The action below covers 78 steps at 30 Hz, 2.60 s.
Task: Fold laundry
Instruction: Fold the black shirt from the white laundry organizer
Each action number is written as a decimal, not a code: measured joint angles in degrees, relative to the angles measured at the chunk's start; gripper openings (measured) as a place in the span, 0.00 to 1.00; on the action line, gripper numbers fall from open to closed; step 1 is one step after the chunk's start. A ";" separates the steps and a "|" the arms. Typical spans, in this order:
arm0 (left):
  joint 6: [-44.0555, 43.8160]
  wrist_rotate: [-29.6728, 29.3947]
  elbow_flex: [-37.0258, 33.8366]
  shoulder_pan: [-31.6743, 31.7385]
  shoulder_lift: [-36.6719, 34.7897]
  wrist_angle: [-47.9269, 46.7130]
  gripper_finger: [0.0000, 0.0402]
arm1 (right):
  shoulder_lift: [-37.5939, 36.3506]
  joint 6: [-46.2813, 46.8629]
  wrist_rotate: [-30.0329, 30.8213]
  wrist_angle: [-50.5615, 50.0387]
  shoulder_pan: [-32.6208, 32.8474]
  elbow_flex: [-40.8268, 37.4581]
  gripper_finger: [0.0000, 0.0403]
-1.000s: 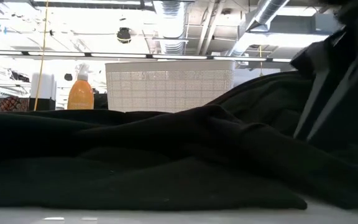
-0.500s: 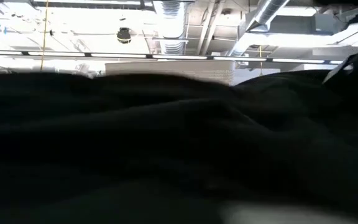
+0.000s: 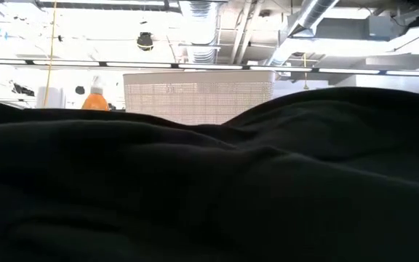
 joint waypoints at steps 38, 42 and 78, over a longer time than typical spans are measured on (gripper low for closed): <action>23.24 -43.36 9.94 0.85 -12.76 -17.33 0.55 | -6.93 20.64 11.13 -23.37 8.35 -18.22 0.26; 24.81 -43.34 9.94 0.85 -12.76 -17.35 0.58 | -6.96 20.66 10.01 -25.75 7.52 -16.37 0.26; 31.88 -43.50 9.44 0.90 -12.80 -17.77 0.58 | -6.91 36.86 16.96 -25.34 10.95 -20.66 0.77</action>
